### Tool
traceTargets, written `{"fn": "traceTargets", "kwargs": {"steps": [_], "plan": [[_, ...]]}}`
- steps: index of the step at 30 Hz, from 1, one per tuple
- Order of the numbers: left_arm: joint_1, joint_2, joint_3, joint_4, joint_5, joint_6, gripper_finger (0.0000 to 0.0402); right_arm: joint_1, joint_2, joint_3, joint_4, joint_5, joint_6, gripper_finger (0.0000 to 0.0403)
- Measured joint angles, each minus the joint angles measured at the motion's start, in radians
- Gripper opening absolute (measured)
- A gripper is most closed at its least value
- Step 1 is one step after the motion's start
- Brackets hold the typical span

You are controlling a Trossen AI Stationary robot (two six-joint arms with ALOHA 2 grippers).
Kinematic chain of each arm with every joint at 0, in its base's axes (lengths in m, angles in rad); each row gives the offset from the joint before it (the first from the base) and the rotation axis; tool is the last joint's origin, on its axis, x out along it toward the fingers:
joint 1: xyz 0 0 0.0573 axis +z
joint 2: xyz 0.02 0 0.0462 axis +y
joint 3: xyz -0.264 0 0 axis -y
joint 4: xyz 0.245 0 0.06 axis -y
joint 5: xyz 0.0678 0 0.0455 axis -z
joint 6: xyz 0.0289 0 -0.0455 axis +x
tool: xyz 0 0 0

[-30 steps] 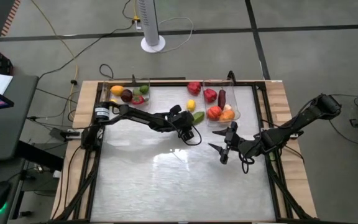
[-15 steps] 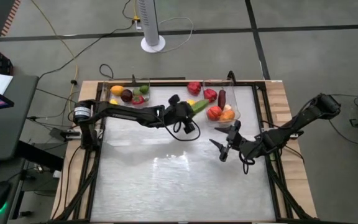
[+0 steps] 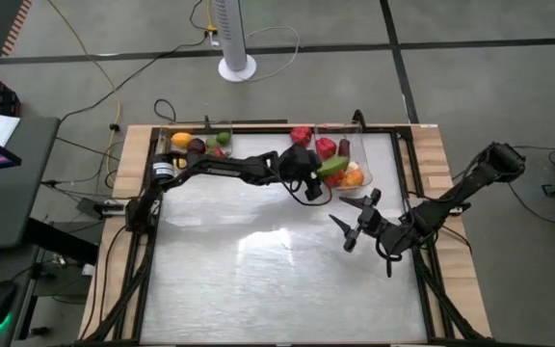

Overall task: Sort produce into baskets
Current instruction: Put the green cucumber into the right transparent bin, then put the yellow lemon into the left transparent bin

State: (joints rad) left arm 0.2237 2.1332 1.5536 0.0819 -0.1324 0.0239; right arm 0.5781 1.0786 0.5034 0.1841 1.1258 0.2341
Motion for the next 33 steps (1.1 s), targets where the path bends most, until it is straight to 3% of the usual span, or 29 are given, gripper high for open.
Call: {"fn": "traceTargets", "kwargs": {"steps": [4, 7, 12, 18, 23, 33], "plan": [[0.0, 0.013, 0.034, -0.039, 0.009, 0.05, 0.0295, 0.001, 0.0, 0.0, -0.005, 0.003, 0.001, 0.0295], [0.008, 0.0, 0.035, -0.078, -0.023, 0.06, 0.0318, 0.006, 0.0, 0.0, -0.003, 0.004, 0.001, 0.0295], [0.049, -0.028, -0.014, -0.092, 0.025, 0.024, 0.0317, 0.032, -0.007, 0.0, -0.004, 0.039, 0.001, 0.0295], [0.077, -0.037, -0.124, 0.071, 0.032, -0.025, 0.0311, 0.068, -0.007, -0.001, -0.005, 0.111, 0.001, 0.0295], [0.076, -0.053, -0.167, 0.176, 0.015, -0.027, 0.0311, 0.071, -0.007, -0.001, -0.006, 0.112, 0.001, 0.0295], [0.096, -0.063, -0.209, 0.143, -0.076, -0.042, 0.0311, 0.071, -0.007, -0.001, -0.007, 0.11, 0.004, 0.0295]]}}
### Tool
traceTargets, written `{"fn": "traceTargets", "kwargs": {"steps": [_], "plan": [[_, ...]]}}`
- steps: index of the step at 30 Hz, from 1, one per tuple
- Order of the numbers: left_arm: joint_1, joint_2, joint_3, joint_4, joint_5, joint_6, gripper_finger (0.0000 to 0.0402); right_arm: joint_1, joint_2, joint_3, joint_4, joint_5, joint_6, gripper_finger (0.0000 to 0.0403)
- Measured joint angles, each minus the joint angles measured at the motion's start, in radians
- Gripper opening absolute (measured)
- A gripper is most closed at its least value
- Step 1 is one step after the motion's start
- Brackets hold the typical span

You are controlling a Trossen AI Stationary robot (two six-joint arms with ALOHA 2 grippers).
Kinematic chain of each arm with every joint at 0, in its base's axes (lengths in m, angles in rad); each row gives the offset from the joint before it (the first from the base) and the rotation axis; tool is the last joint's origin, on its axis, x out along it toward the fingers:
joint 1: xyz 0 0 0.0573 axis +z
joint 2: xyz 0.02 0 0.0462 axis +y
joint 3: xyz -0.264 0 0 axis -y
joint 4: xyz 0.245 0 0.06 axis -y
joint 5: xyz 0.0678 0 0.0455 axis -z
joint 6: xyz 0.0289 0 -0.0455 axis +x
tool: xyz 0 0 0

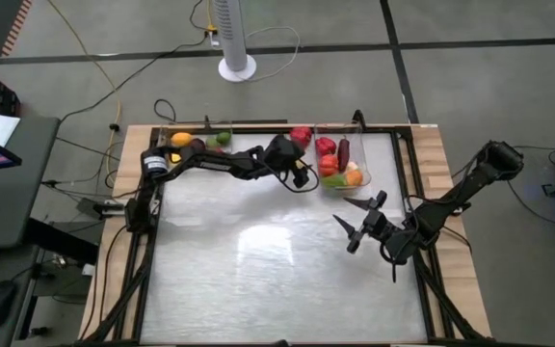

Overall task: Sort produce into baskets
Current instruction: Put the yellow lemon into the left transparent bin

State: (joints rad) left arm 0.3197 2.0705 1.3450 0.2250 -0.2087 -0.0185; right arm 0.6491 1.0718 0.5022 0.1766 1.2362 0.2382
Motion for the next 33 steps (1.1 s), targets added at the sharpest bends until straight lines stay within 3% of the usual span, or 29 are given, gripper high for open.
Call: {"fn": "traceTargets", "kwargs": {"steps": [7, 11, 18, 24, 28, 33], "plan": [[0.012, 0.0, -0.002, -0.033, -0.062, -0.025, 0.0311, 0.0, 0.0, 0.0, 0.0, -0.003, 0.0, 0.0295], [0.006, 0.001, 0.023, -0.149, -0.115, -0.004, 0.0311, -0.001, 0.0, 0.0, 0.001, -0.004, 0.0, 0.0295], [0.023, 0.008, 0.176, -0.424, -0.082, 0.034, 0.0311, -0.003, 0.0, 0.0, 0.007, -0.005, 0.0, 0.0295], [0.047, 0.009, 0.235, -0.491, 0.033, 0.071, 0.0311, -0.003, 0.0, 0.0, 0.014, -0.006, -0.001, 0.0295], [0.037, -0.021, 0.208, -0.475, 0.061, 0.143, 0.0311, 0.001, 0.0, 0.0, 0.004, -0.008, -0.002, 0.0295], [-0.04, -0.163, 0.01, -0.2, 0.024, 0.239, 0.0301, 0.011, 0.0, 0.0, -0.024, -0.029, 0.0, 0.0295]]}}
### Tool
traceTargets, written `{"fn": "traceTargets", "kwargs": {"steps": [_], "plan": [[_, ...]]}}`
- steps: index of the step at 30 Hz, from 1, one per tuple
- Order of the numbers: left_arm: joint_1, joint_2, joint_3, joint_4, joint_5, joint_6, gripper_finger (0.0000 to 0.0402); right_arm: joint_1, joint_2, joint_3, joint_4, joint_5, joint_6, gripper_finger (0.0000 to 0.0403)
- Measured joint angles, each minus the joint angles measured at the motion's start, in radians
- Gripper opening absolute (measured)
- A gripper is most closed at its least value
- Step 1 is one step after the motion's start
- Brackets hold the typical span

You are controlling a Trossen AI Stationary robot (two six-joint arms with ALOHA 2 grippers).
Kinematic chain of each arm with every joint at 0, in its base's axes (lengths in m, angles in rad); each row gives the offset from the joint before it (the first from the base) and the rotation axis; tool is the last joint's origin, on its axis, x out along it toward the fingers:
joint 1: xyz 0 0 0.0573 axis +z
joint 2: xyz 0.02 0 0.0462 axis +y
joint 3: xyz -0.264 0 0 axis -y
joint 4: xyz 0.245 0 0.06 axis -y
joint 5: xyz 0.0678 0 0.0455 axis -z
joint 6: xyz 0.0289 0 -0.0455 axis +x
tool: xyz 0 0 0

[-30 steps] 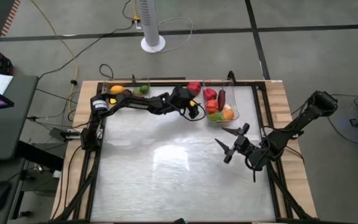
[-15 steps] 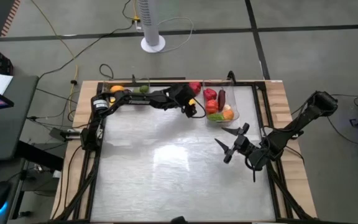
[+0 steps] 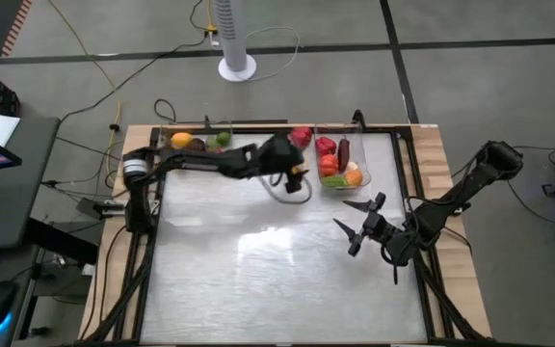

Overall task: Sort produce into baskets
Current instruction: Put the yellow lemon into the left transparent bin

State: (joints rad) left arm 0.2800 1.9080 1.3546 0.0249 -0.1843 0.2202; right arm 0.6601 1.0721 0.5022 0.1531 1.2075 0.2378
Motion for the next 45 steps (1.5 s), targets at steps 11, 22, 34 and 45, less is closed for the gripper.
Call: {"fn": "traceTargets", "kwargs": {"steps": [11, 22, 34, 45], "plan": [[-0.048, -0.505, -0.504, 0.303, 0.006, -0.032, 0.0257, -0.357, 0.062, 0.008, 0.068, -0.501, -0.018, 0.0295], [-0.162, -0.866, -0.669, 0.324, 0.003, -0.031, 0.0256, -0.751, 0.413, 0.322, -0.074, -0.838, -0.245, 0.0297], [-0.262, -1.13, -0.685, 0.057, -0.006, -0.058, 0.0256, -0.978, 0.822, 0.866, -0.625, -0.975, -0.336, 0.0298], [-0.269, -1.135, -0.685, -0.037, -0.026, -0.111, 0.0256, -1.024, 0.981, 0.975, -0.82, -0.928, -0.328, 0.0297]]}}
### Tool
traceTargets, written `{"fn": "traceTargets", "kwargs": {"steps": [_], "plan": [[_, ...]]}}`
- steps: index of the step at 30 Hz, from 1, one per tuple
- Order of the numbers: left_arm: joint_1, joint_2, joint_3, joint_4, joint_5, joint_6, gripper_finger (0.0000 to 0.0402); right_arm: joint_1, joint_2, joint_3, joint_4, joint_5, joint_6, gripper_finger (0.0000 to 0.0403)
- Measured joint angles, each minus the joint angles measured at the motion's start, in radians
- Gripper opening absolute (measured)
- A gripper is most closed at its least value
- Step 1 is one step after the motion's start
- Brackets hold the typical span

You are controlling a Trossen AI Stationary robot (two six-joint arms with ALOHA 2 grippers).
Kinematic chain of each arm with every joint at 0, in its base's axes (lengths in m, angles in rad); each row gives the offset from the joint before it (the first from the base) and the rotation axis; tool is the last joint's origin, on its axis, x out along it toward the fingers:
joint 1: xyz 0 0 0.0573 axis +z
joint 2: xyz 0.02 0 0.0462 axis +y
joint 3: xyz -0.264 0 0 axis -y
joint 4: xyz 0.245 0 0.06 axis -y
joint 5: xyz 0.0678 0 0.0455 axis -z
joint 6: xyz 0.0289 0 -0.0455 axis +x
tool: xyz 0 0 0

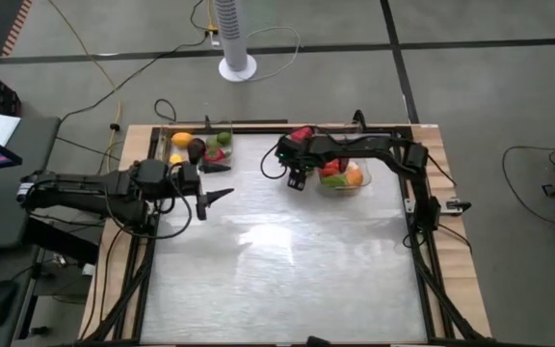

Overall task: Sort produce into baskets
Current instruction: Put the yellow lemon into the left transparent bin

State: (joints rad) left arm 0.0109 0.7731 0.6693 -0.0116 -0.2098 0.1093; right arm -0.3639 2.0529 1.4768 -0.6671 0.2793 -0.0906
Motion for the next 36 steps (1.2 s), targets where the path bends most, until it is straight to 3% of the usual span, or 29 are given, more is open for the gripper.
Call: {"fn": "traceTargets", "kwargs": {"steps": [6, 13, 21, 28, 36], "plan": [[0.0, -0.001, 0.0, -0.009, -0.038, -0.02, 0.0256, 0.009, -0.04, -0.016, -0.006, 0.037, -0.022, 0.0297], [0.0, -0.001, 0.0, -0.008, -0.038, -0.033, 0.0256, 0.058, -0.094, -0.016, -0.06, 0.037, -0.233, 0.0297], [0.0, -0.001, 0.0, -0.019, -0.038, -0.032, 0.0256, 0.051, -0.068, -0.013, -0.123, 0.145, -0.191, 0.0296], [0.0, -0.001, 0.0, -0.018, -0.038, -0.032, 0.0256, 0.021, -0.068, 0.008, -0.127, 0.116, -0.145, 0.0296], [0.0, -0.001, 0.0, -0.019, -0.038, -0.032, 0.0256, -0.012, -0.067, 0.008, -0.1, 0.043, -0.216, 0.0296]]}}
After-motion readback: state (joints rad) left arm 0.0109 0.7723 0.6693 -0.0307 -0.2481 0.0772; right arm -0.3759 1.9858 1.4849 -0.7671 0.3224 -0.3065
